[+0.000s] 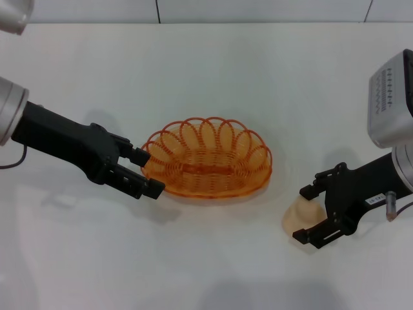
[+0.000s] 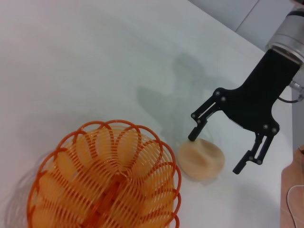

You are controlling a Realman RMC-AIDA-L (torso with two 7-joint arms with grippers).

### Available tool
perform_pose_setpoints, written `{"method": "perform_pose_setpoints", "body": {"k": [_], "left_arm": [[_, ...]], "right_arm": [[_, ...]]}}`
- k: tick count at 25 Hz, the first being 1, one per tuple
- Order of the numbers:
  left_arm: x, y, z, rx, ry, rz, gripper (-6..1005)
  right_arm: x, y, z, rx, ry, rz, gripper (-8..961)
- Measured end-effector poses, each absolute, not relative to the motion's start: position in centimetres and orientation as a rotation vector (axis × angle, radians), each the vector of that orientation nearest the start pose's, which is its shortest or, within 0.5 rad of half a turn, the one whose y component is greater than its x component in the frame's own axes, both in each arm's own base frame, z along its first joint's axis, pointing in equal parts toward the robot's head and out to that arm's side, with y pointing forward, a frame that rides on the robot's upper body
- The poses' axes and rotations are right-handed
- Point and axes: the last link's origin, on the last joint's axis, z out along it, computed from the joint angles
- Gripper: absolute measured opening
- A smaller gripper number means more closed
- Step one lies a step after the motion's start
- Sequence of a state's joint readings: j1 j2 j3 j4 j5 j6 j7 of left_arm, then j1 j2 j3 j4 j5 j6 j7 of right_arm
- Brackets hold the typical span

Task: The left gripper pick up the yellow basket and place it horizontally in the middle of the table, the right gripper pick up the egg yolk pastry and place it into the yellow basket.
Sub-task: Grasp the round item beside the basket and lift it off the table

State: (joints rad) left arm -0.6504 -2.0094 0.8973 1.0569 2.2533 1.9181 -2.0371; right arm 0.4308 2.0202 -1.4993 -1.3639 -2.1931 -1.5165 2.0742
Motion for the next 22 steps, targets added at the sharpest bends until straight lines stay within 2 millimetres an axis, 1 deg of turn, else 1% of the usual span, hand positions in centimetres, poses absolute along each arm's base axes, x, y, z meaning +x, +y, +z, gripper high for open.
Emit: {"method": "perform_pose_setpoints", "body": {"k": [7,15,22], "left_arm": [[-20.18,33.25,4.74,-3.076,-0.918,-0.072,880],[-20.24,33.24,4.73,-3.075,-0.918,-0.072,875],[-20.28,33.22,4.73,-3.074,-0.921,-0.073,875]], "right_arm": [[18.86,31.23,-1.75,-3.004,0.429,-0.226,787],[18.97,31.52,-1.32,-2.986,0.435,-0.221,678],[18.47,31.54,-1.22,-2.986,0.409,-0.208,677]]}}
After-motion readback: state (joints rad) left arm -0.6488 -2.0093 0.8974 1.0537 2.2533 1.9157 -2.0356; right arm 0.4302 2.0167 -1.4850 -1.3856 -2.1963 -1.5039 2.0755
